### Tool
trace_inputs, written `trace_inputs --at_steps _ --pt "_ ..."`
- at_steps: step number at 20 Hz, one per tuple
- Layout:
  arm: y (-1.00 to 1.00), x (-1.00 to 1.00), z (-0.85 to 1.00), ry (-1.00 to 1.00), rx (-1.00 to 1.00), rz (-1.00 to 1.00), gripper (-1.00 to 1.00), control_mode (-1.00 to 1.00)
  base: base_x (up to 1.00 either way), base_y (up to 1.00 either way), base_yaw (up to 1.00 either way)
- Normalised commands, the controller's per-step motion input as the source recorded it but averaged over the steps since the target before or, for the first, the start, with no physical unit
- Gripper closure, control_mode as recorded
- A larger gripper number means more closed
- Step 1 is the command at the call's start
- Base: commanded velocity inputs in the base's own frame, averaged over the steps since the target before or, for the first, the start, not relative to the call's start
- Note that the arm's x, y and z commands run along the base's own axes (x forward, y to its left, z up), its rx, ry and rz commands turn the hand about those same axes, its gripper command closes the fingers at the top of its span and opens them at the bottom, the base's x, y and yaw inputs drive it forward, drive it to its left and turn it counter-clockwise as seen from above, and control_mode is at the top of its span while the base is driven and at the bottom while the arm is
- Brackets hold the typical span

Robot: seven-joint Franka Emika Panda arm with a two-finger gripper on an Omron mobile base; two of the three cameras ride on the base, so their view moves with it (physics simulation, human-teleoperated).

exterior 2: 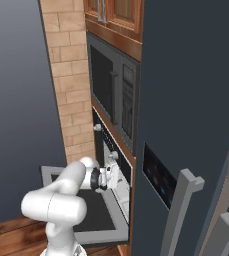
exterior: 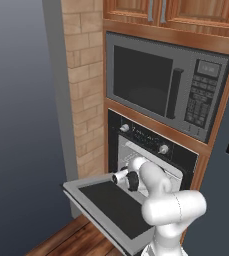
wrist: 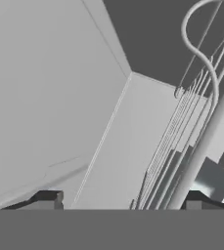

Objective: Take the baked cake out of the oven and place it on the plate for cooling. Then close the oven door.

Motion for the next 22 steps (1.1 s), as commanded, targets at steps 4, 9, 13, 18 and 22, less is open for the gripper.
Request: trace_inputs --at_steps 4,9,13,18,22 --pt "0.21 -0.01 -0.29 0.27 0.18 0.07 1.0 -1.0 0.0 0.0 0.0" --pt "0.67 -0.12 -0.34 0.32 0.16 0.06 1.0 -1.0 0.0 0.0 0.0" --pt "0.91 -0.25 -0.33 0.34 0.16 0.05 1.0 -1.0 0.0 0.0 0.0" --pt "0.89 -0.26 -0.31 0.38 0.19 0.07 1.0 -1.0 0.0 0.0 0.0" --pt "0.92 -0.25 -0.34 0.39 0.19 0.08 1.0 -1.0 0.0 0.0 0.0"
